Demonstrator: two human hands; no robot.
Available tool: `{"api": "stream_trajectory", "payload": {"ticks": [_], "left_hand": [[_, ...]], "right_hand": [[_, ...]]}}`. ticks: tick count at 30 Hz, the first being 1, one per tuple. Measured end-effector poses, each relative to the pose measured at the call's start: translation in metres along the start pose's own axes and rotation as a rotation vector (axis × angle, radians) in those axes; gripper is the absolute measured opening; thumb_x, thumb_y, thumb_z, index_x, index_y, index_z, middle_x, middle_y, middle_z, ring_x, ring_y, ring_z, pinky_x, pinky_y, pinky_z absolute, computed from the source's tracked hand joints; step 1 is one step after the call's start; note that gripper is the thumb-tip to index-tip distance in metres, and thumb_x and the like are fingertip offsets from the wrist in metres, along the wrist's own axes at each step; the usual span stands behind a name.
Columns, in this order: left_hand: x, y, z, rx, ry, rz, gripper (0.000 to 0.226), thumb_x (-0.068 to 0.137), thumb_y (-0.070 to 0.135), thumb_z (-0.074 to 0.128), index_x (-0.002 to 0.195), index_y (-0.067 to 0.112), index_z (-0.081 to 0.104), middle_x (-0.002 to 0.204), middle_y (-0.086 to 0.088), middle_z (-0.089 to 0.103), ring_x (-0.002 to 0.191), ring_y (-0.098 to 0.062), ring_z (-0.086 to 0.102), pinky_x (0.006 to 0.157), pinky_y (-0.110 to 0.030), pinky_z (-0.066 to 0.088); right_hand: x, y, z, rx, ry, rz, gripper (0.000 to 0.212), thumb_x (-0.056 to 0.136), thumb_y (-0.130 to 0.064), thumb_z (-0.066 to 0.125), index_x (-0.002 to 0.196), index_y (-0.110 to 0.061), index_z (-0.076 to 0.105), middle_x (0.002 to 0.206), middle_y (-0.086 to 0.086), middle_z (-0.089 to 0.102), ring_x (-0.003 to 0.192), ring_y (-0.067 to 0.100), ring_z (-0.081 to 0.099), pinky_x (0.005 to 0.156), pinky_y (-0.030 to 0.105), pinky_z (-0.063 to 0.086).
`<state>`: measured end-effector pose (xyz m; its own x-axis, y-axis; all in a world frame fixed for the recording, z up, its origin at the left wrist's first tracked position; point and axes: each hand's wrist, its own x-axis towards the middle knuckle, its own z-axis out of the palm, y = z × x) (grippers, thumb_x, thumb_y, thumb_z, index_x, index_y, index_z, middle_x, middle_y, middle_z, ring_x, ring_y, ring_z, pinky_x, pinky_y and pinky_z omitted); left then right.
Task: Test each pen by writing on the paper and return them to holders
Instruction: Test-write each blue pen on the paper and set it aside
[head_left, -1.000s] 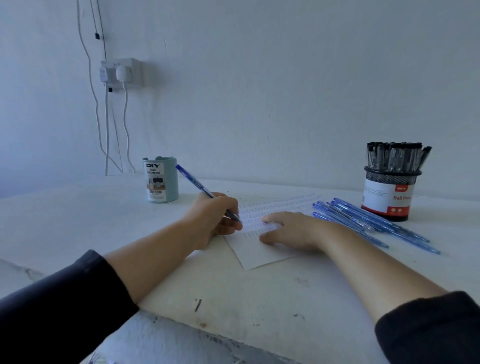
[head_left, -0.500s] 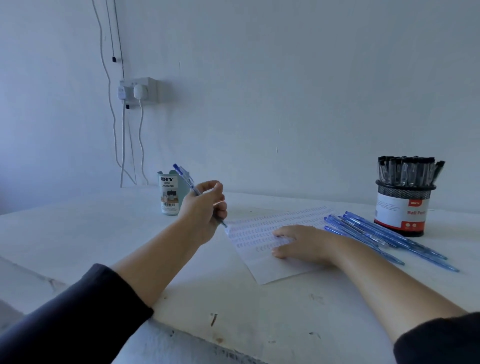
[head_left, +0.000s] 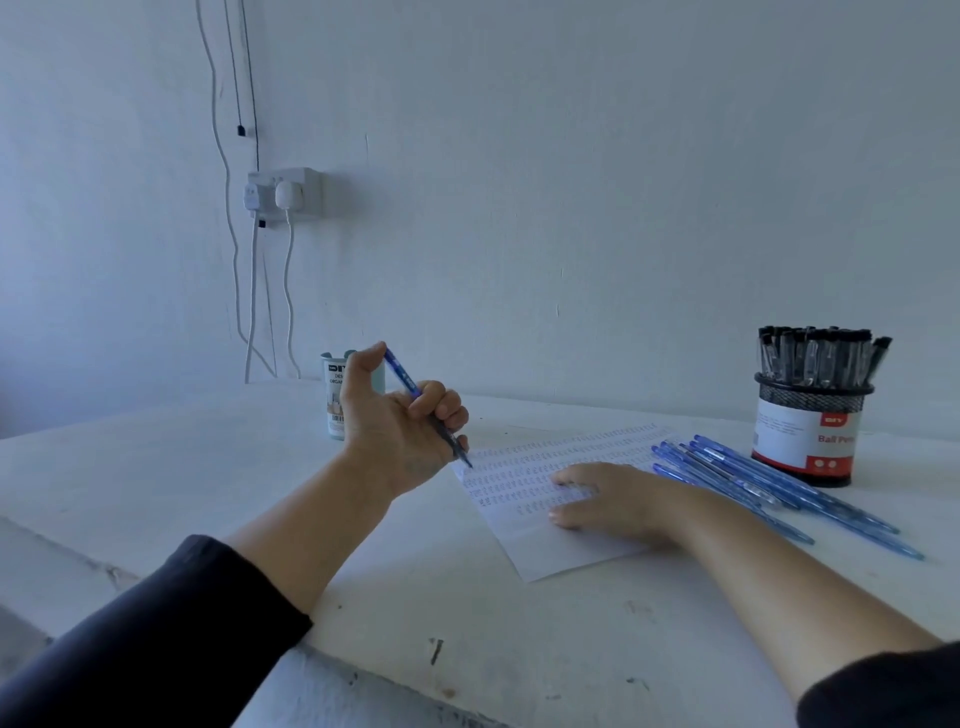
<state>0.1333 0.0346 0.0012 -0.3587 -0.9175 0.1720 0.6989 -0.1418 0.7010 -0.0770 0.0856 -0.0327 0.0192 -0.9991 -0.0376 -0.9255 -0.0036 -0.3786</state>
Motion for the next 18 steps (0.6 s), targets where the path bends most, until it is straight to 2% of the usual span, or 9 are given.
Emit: {"api": "stream_trajectory", "payload": {"ticks": [3, 6, 9, 10, 12, 13, 15, 16, 18], "left_hand": [[0.002, -0.001, -0.004, 0.019, -0.029, 0.002, 0.057, 0.055, 0.066, 0.051, 0.043, 0.013, 0.034, 0.053, -0.005, 0.035, 0.053, -0.018, 0.034, 0.058, -0.029, 0.026], [0.002, -0.004, -0.002, 0.118, -0.088, -0.025, 0.064, 0.061, 0.070, 0.055, 0.055, 0.006, 0.053, 0.062, -0.009, 0.049, 0.050, -0.017, 0.038, 0.050, -0.024, 0.031], [0.001, -0.009, 0.005, 0.307, -0.020, -0.029, 0.028, 0.089, 0.028, 0.055, 0.087, 0.002, 0.066, 0.081, -0.013, 0.061, 0.042, -0.011, 0.047, 0.037, -0.017, 0.037], [0.001, -0.010, 0.006, 0.318, 0.002, -0.043, 0.026, 0.094, 0.019, 0.048, 0.097, 0.001, 0.067, 0.090, -0.018, 0.064, 0.047, -0.015, 0.057, 0.041, -0.020, 0.046], [0.000, -0.013, 0.006, 0.333, -0.015, -0.110, 0.044, 0.101, 0.031, 0.033, 0.106, 0.003, 0.067, 0.104, -0.024, 0.066, 0.069, -0.030, 0.069, 0.058, -0.033, 0.056], [0.000, -0.015, 0.004, 0.400, -0.036, -0.157, 0.060, 0.101, 0.046, 0.025, 0.105, 0.003, 0.068, 0.101, -0.022, 0.067, 0.073, -0.034, 0.069, 0.062, -0.036, 0.053], [0.001, -0.022, 0.002, 0.552, -0.051, -0.226, 0.084, 0.094, 0.065, 0.013, 0.095, 0.002, 0.068, 0.082, -0.018, 0.067, 0.063, -0.031, 0.066, 0.055, -0.029, 0.044], [0.001, -0.026, 0.004, 0.595, -0.034, -0.231, 0.084, 0.094, 0.066, 0.014, 0.090, 0.000, 0.067, 0.075, -0.018, 0.065, 0.057, -0.029, 0.064, 0.050, -0.026, 0.043], [-0.003, -0.033, 0.011, 0.660, 0.043, -0.189, 0.063, 0.099, 0.050, 0.031, 0.080, -0.001, 0.063, 0.068, -0.018, 0.065, 0.052, -0.025, 0.065, 0.043, -0.024, 0.048]], "right_hand": [[0.000, 0.000, 0.000, -0.002, -0.004, -0.002, 0.064, 0.087, -0.050, 0.056, 0.145, -0.031, 0.034, 0.154, -0.006, 0.029, 0.141, 0.016, 0.026, 0.115, 0.036, 0.022], [0.000, 0.000, 0.000, -0.015, -0.007, -0.010, 0.065, 0.087, -0.050, 0.055, 0.145, -0.030, 0.034, 0.154, -0.006, 0.029, 0.141, 0.016, 0.026, 0.115, 0.038, 0.022], [-0.001, -0.001, -0.001, -0.005, -0.013, -0.003, 0.065, 0.088, -0.050, 0.055, 0.146, -0.030, 0.033, 0.154, -0.005, 0.028, 0.142, 0.017, 0.025, 0.115, 0.037, 0.022], [-0.002, -0.001, -0.001, -0.004, -0.014, 0.000, 0.065, 0.088, -0.050, 0.055, 0.146, -0.030, 0.033, 0.155, -0.005, 0.027, 0.142, 0.017, 0.024, 0.115, 0.036, 0.021], [-0.002, -0.001, -0.002, 0.007, -0.009, 0.011, 0.065, 0.086, -0.051, 0.056, 0.145, -0.033, 0.033, 0.155, -0.005, 0.026, 0.142, 0.017, 0.024, 0.115, 0.037, 0.021], [-0.003, -0.001, -0.002, 0.018, -0.006, 0.024, 0.066, 0.085, -0.051, 0.057, 0.144, -0.035, 0.034, 0.155, -0.005, 0.026, 0.142, 0.018, 0.024, 0.115, 0.038, 0.021], [-0.004, -0.001, -0.001, 0.028, -0.007, 0.044, 0.066, 0.084, -0.052, 0.057, 0.144, -0.037, 0.034, 0.155, -0.005, 0.026, 0.141, 0.018, 0.025, 0.115, 0.038, 0.022], [-0.004, -0.002, -0.001, 0.025, -0.008, 0.050, 0.066, 0.084, -0.052, 0.057, 0.144, -0.038, 0.034, 0.155, -0.005, 0.026, 0.141, 0.018, 0.026, 0.115, 0.038, 0.022], [-0.005, -0.003, -0.002, 0.031, -0.006, 0.062, 0.065, 0.083, -0.052, 0.057, 0.143, -0.039, 0.034, 0.155, -0.004, 0.026, 0.141, 0.019, 0.027, 0.114, 0.038, 0.023]]}}
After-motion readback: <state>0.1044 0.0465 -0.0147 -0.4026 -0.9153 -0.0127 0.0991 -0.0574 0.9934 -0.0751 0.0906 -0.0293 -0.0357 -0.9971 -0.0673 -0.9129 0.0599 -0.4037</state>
